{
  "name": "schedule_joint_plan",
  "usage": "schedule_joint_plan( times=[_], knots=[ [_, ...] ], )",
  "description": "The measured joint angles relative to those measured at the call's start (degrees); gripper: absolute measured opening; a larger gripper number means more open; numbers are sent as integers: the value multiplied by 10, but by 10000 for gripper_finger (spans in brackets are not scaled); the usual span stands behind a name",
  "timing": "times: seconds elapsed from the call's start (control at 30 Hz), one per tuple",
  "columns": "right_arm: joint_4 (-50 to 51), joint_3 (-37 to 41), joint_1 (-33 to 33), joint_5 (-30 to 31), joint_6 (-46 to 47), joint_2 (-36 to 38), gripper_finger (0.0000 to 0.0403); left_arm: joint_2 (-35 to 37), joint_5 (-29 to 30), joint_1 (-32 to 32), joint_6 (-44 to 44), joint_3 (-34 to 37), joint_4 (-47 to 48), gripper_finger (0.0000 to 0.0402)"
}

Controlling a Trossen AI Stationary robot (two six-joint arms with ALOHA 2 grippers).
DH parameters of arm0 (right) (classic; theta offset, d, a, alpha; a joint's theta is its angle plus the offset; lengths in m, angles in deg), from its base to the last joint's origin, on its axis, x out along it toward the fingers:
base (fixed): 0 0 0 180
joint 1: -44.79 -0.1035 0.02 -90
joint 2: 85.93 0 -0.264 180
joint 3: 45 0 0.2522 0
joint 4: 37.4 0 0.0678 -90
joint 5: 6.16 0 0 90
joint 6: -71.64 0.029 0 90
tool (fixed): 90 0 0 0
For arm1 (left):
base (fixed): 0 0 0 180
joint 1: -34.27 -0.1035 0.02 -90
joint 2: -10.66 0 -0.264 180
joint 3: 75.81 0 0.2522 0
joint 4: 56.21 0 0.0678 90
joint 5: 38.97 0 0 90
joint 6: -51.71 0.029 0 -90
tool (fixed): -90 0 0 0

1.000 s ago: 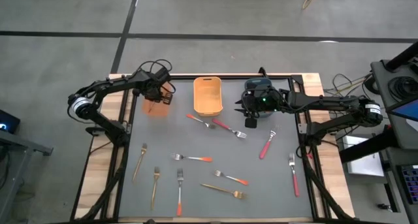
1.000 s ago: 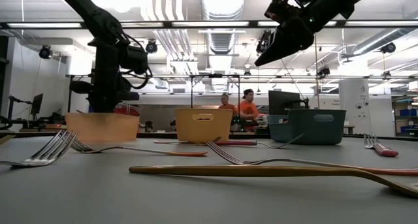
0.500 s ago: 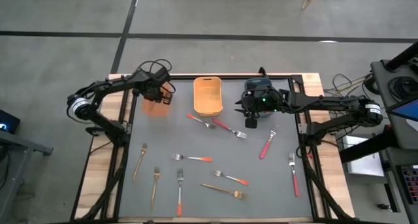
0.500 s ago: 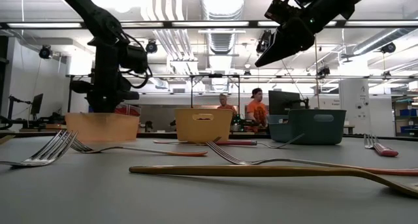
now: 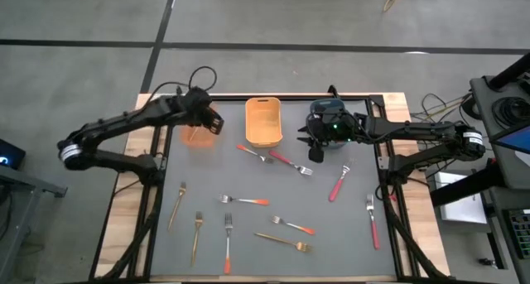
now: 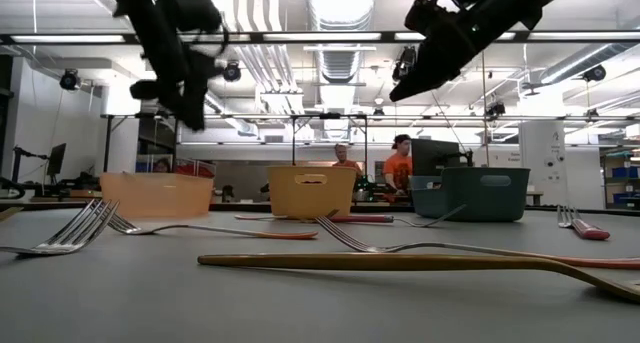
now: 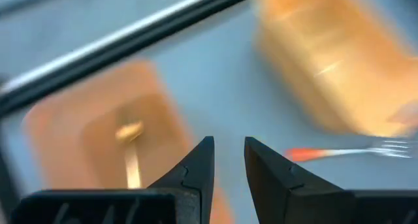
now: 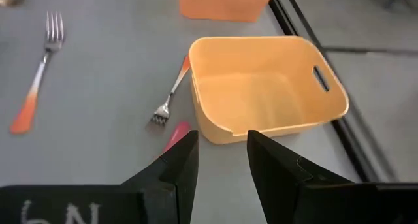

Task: Sort silverware by color (type)
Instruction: Put the orange fork into the yellow bin

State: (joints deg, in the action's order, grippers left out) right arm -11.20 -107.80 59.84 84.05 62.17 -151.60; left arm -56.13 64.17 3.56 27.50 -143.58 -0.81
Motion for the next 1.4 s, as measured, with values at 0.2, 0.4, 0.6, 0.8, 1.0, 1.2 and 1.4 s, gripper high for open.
schedule_joint_plan(
  times=[0.2,0.4,0.6,0.8,1.0,1.2,1.4],
  knots=[
    [12,7,-6,-1,132,0,123,62,70,139,35,5,-73,66],
    [20,12,-43,-2,239,0,123,70,181,267,77,5,-102,66],
    [20,8,-82,-2,306,0,123,50,209,346,113,6,-110,66],
    [21,4,-95,-2,380,0,123,16,209,380,144,6,-129,66],
    [32,3,-98,-2,450,0,123,-2,209,384,215,6,-152,66],
    [40,3,-114,-3,517,-19,123,9,209,384,351,6,-224,66],
    [66,3,-122,-28,582,-50,122,14,208,381,448,6,-252,66]
  ],
)
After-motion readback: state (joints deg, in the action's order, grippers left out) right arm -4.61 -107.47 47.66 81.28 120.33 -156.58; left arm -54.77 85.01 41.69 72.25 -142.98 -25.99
